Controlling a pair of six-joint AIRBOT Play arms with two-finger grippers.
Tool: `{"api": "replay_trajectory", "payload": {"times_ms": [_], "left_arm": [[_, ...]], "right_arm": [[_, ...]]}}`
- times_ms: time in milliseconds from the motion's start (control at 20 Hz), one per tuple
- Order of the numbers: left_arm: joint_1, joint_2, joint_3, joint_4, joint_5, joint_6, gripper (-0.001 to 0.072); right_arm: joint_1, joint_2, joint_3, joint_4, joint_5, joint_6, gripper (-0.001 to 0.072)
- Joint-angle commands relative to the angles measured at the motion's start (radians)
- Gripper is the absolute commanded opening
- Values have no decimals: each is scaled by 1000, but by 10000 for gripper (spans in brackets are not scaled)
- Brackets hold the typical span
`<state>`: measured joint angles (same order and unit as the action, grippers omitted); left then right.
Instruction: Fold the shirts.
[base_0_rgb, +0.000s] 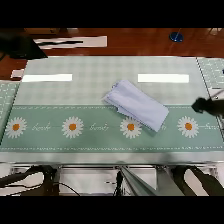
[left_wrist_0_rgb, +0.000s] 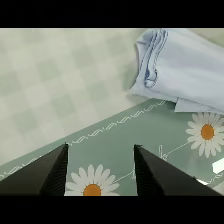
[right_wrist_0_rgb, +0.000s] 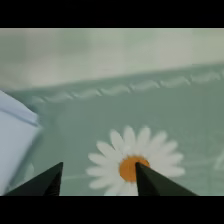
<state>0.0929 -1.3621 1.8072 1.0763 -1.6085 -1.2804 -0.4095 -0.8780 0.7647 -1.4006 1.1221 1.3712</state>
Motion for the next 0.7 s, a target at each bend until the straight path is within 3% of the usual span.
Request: {"api": "replay_trajectory", "payload": {"times_ms": [0, 250, 500, 650], "left_arm": [[-2, -45, -1, 68, -70, -41, 457], [-6, -47, -3, 132, -60, -60, 458], [-6, -47, -3, 127, -60, -61, 457], [-6, -47, -3, 117, -60, -71, 457]], "right_arm": [[-202, -1, -159, 182, 121, -69, 602], [-200, -56, -376, 705, -54, -187, 603], [-15, -122, -412, 769, -217, -187, 603], [150, -206, -412, 894, -360, -188, 598]]}}
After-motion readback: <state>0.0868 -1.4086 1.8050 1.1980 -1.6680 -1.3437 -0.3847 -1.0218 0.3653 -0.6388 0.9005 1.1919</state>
